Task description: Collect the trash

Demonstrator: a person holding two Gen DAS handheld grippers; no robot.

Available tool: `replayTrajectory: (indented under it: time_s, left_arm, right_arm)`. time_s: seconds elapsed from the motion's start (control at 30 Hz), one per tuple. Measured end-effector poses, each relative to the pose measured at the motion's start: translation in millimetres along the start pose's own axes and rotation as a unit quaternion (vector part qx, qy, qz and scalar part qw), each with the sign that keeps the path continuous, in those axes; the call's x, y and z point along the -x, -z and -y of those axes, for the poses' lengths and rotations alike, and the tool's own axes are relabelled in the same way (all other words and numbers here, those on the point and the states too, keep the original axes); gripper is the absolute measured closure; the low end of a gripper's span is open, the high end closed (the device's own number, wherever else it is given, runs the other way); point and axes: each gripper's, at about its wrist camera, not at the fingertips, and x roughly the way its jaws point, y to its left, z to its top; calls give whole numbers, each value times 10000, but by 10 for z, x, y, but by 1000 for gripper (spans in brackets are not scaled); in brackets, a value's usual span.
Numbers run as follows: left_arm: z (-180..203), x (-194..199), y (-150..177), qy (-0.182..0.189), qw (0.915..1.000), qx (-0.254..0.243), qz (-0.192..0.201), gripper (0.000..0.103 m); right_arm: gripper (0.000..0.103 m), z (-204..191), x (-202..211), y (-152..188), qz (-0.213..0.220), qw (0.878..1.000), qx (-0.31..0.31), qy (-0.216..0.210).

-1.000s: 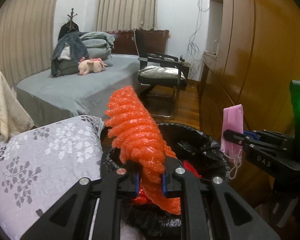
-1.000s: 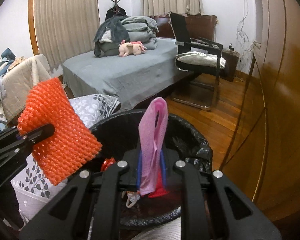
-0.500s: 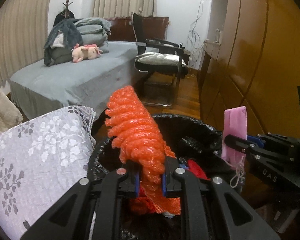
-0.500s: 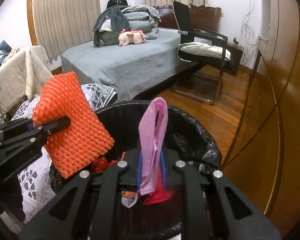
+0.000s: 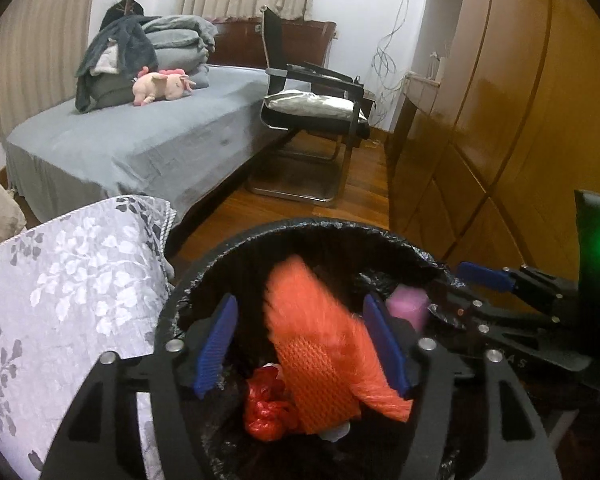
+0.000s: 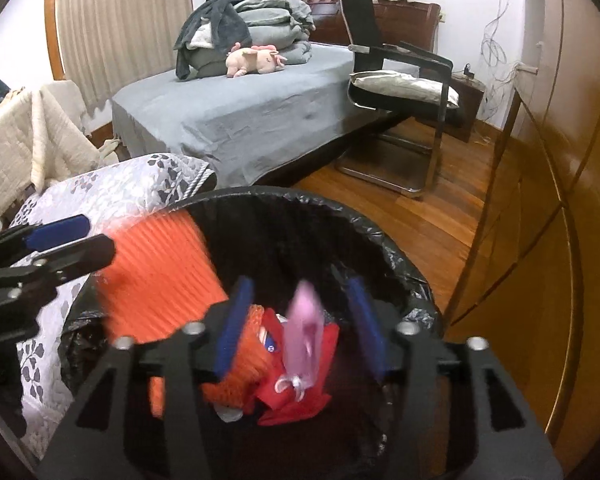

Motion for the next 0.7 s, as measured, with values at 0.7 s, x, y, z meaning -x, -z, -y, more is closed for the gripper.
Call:
replayTrajectory:
  time_s: [0.7]
  left_arm:
    - [-222, 1192, 213, -1041, 9930, 88, 546, 6]
  right_arm:
    - [5, -400, 1000, 6, 384, 9985, -94, -371]
